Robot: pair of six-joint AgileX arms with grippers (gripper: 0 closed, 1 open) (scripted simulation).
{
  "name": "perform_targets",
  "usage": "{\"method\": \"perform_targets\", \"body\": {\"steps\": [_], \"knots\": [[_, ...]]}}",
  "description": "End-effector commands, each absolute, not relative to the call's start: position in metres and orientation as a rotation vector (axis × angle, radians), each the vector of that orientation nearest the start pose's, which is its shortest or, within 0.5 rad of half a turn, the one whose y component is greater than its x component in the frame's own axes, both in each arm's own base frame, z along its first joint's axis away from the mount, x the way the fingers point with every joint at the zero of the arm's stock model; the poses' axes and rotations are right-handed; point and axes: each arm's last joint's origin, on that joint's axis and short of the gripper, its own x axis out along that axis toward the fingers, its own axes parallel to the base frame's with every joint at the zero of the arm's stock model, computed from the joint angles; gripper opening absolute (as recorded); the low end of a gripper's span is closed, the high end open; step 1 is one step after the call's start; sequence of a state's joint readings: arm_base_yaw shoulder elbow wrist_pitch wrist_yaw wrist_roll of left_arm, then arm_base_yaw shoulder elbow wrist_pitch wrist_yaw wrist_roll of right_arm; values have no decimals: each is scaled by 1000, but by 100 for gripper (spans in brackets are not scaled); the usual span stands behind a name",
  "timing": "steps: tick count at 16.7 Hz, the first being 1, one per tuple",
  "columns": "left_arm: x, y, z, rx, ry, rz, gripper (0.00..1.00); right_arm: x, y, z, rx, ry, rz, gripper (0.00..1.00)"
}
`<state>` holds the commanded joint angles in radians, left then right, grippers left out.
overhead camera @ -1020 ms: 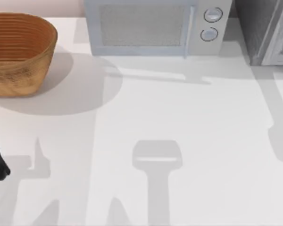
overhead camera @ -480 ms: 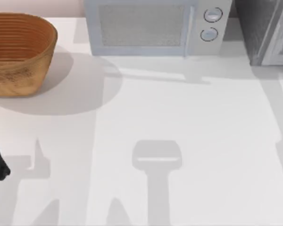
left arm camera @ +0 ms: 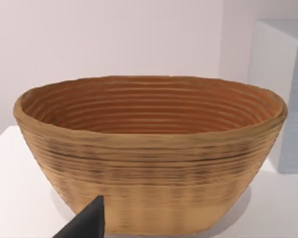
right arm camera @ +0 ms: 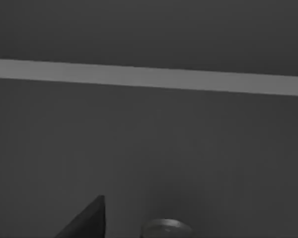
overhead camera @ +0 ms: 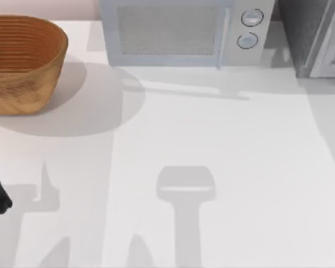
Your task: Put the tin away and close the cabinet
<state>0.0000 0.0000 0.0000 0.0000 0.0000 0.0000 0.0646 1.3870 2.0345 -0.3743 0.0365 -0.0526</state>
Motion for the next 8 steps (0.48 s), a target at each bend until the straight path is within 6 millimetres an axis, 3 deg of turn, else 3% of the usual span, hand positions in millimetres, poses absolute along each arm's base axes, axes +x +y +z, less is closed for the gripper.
{"method": "perform_targets", "body": {"steps": [4,8], "knots": [[106,-1,160,0,0,0,100,192,16,533,-63,-220,56,100],[106,-1,160,0,0,0,100,153,10,464,-60,-172,58,100]]}}
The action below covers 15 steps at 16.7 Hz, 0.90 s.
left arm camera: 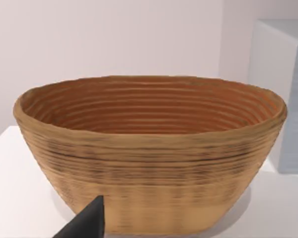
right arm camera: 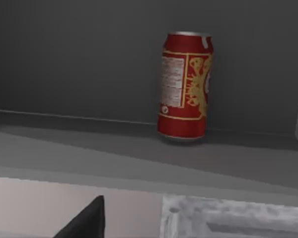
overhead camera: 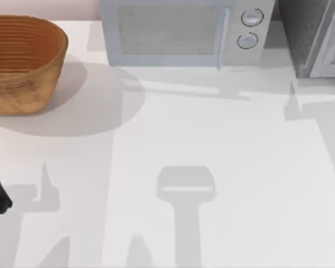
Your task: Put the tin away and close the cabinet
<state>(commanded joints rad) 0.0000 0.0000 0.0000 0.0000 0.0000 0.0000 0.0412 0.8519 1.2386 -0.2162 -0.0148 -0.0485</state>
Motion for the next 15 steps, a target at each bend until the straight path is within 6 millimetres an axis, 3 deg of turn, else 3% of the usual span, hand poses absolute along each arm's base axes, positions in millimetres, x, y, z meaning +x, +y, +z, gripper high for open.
{"method": "perform_targets", "body": {"steps": [7,12,15], "knots": [[106,-1,160,0,0,0,100,111,3,319,-39,-98,35,100],[106,-1,160,0,0,0,100,103,0,228,-20,-51,13,100],[106,-1,160,0,0,0,100,104,-1,188,-9,-25,5,100]]}}
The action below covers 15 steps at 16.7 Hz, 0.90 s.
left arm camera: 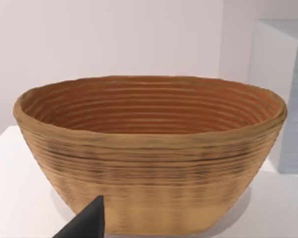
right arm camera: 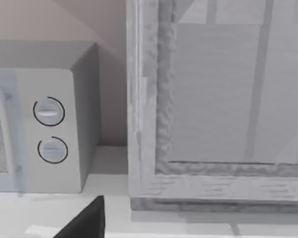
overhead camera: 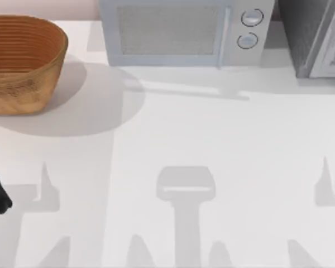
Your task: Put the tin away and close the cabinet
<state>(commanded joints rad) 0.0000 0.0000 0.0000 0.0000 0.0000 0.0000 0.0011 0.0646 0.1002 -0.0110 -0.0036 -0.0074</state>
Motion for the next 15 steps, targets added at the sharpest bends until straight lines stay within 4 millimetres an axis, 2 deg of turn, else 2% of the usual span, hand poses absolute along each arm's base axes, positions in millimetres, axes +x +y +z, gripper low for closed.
{"method": "perform_targets", "body": {"steps": [4,15], "knots": [[106,-1,160,0,0,0,100,106,-1,162,-1,-2,0,100],[106,-1,160,0,0,0,100,110,-6,164,-4,16,-3,100]]}}
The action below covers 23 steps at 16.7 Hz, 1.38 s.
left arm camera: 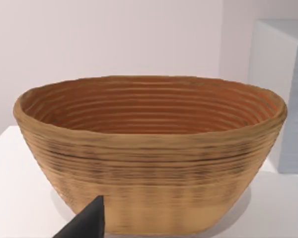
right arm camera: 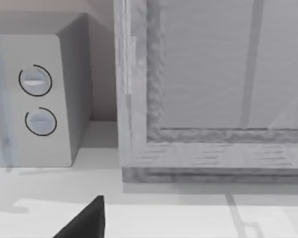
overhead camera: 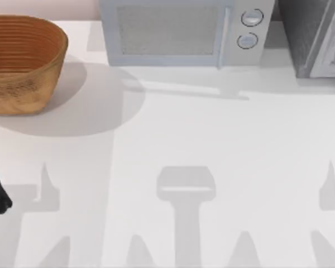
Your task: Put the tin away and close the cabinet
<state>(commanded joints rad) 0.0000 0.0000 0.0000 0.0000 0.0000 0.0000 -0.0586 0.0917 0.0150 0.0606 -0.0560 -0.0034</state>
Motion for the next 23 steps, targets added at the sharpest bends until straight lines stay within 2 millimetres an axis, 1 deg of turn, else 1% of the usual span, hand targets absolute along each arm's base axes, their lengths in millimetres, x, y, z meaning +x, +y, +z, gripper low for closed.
{"method": "perform_targets", "body": {"steps": [5,9,11,15,20,23], "knots": [[106,-1,160,0,0,0,100,124,-20,177,3,23,0,100],[106,-1,160,0,0,0,100,134,-34,192,-10,-13,-2,100],[106,-1,160,0,0,0,100,140,-43,197,-17,-19,-3,100],[106,-1,160,0,0,0,100,151,-63,196,0,3,-1,100],[106,-1,160,0,0,0,100,162,-93,202,-14,-20,-2,100],[106,-1,160,0,0,0,100,166,-114,194,3,2,-1,100]]}}
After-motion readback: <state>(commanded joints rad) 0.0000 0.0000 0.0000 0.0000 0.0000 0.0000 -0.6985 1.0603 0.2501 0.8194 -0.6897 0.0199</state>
